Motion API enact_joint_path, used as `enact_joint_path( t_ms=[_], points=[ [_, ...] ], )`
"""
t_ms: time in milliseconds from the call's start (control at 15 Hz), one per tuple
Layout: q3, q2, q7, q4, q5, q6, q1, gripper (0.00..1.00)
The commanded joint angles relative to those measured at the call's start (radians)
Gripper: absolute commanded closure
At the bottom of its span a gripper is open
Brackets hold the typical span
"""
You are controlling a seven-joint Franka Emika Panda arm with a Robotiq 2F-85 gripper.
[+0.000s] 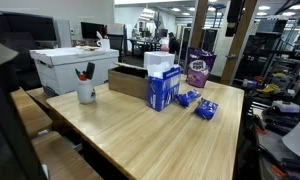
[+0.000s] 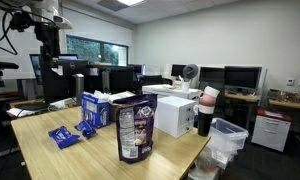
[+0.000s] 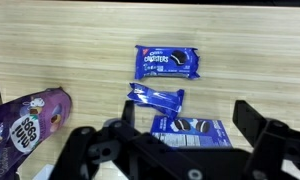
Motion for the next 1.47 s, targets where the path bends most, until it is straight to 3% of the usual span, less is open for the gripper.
enact_joint_path(
  t_ms=[0, 600, 1000, 1400],
  points=[
    [-0.009, 0.053, 0.02, 0.008, -0.003, 0.022, 0.008, 0.0],
    [-0.042, 0.265, -0.017, 0.002, 0.0, 0.187, 0.008, 0.0],
    [-0.062, 0.426, -0.027, 0.014, -0.051, 0.207, 0.006, 0.0],
    [-0.077, 0.461, -0.004, 0.02, -0.055, 0.199, 0.013, 0.0]
  ],
)
